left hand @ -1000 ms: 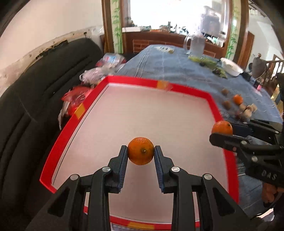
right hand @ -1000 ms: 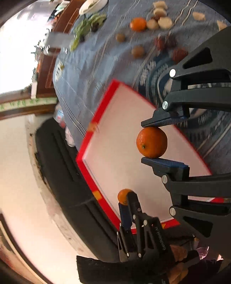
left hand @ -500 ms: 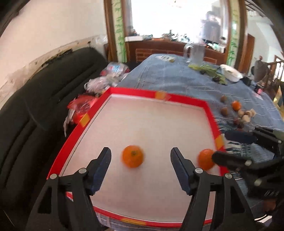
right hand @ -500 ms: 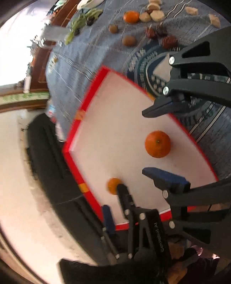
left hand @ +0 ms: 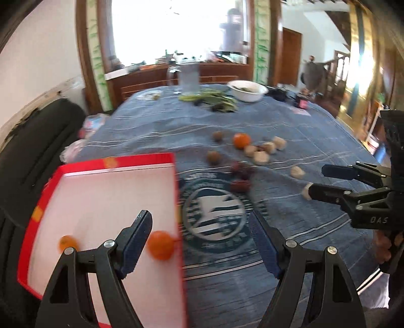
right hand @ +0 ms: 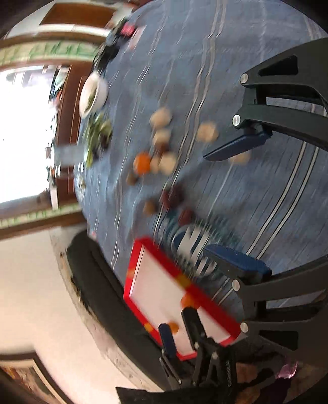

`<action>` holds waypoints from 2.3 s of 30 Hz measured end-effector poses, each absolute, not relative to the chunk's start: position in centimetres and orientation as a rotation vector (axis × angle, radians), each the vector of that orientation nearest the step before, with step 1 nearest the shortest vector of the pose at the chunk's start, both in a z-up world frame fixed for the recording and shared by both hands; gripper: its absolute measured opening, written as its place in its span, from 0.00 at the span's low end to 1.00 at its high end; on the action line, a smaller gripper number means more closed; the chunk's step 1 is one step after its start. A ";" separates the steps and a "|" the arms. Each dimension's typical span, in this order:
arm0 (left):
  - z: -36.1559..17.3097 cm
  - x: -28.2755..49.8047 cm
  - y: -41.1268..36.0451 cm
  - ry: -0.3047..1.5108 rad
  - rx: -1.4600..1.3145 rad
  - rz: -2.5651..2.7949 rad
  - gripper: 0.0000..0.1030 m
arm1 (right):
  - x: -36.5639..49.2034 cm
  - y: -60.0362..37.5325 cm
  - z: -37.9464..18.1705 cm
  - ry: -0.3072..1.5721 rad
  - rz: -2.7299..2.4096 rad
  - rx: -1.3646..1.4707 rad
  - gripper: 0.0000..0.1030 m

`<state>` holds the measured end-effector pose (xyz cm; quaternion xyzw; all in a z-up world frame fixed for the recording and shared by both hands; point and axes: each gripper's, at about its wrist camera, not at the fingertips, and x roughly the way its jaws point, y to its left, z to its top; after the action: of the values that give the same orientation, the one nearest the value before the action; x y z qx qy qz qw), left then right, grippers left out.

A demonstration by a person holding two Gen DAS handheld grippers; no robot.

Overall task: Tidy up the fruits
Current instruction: 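Grasp a white yam cube with the right gripper while the left grasps a red date, then carry the yam cube and date to the red tray and release both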

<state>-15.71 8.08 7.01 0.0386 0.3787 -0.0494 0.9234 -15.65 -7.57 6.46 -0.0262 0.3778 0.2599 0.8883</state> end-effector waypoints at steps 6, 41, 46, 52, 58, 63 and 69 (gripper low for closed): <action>6.0 -14.9 5.6 0.818 0.123 -0.139 0.76 | -15.0 -10.2 4.5 0.847 0.496 -0.055 0.68; 2.0 -6.2 2.7 0.994 0.083 -0.189 0.32 | -11.3 -14.6 2.9 0.861 0.476 0.264 0.28; 1.8 -6.2 2.7 0.979 0.077 -0.199 0.30 | -11.4 -14.5 3.0 0.856 0.472 0.248 0.28; 2.3 -7.0 3.1 0.956 0.050 -0.194 0.30 | -11.2 -14.7 2.9 0.853 0.464 0.258 0.28; 4.6 -9.1 3.4 0.882 0.043 -0.186 0.30 | -11.4 -14.9 3.3 0.824 0.465 0.263 0.28; 7.0 -11.0 4.4 0.805 0.025 -0.189 0.30 | -11.5 -15.0 3.4 0.817 0.465 0.272 0.28; 9.4 -13.1 7.4 0.723 0.001 -0.134 0.30 | -11.4 -14.8 3.5 0.814 0.428 0.276 0.28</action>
<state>-13.12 7.42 9.36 0.0004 0.3532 -0.0654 0.9333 -11.44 -14.84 3.48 0.1327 0.3915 0.2061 0.8869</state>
